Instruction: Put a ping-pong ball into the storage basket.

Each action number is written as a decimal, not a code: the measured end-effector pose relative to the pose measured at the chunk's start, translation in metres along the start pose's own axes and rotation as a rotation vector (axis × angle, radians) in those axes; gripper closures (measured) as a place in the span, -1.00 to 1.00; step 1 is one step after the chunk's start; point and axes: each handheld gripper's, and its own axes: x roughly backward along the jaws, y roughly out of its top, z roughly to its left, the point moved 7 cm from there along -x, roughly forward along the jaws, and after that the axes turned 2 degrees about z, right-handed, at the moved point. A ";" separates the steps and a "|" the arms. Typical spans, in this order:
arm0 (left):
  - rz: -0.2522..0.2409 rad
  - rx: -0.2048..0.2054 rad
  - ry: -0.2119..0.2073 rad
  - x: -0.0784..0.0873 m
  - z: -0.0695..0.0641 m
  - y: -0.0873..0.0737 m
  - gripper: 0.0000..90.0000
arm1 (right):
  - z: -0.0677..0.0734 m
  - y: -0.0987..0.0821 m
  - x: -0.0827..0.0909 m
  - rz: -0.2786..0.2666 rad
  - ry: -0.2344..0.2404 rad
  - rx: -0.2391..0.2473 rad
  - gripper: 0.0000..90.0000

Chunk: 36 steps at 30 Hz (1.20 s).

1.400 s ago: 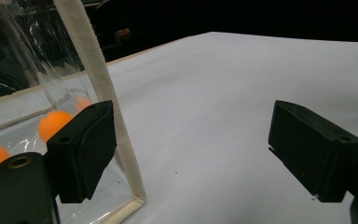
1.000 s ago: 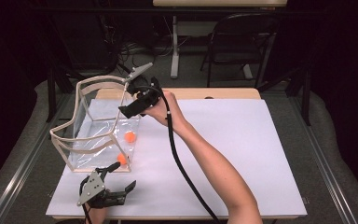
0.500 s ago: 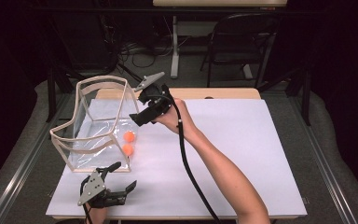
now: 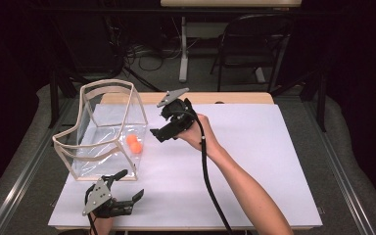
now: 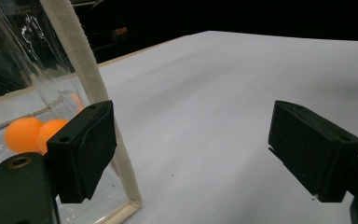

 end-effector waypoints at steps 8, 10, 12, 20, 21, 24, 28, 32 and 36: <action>-0.003 -0.001 -0.001 -0.001 0.000 0.001 -0.66 | 0.000 -0.021 0.008 -0.006 -0.005 -0.013 -0.96; -0.002 0.001 -0.005 -0.002 -0.001 0.000 -0.66 | 0.000 -0.025 0.009 -0.001 -0.005 -0.012 -0.97; -0.003 -0.001 -0.005 -0.002 0.000 0.001 -0.66 | 0.001 -0.030 0.010 -0.001 -0.007 -0.010 -0.97; -0.007 -0.004 -0.002 0.000 0.000 0.001 -0.66 | 0.005 -0.046 0.016 -0.017 -0.002 -0.018 -0.98; -0.006 -0.005 -0.002 0.000 0.000 0.001 -0.66 | 0.006 -0.048 0.017 -0.018 -0.001 -0.019 -0.98; -0.003 -0.001 -0.004 0.000 0.000 0.000 -0.66 | 0.006 -0.058 0.021 -0.018 -0.009 -0.029 -0.98; -0.001 -0.006 -0.009 0.000 -0.001 0.000 -0.66 | 0.004 -0.070 0.028 -0.022 -0.023 -0.040 -0.98; 0.000 -0.008 -0.010 0.000 -0.002 0.000 -0.66 | 0.002 -0.081 0.033 -0.020 -0.037 -0.052 -0.98; 0.001 -0.009 -0.008 -0.001 -0.002 0.000 -0.66 | 0.002 -0.092 0.036 -0.020 -0.040 -0.054 -0.98</action>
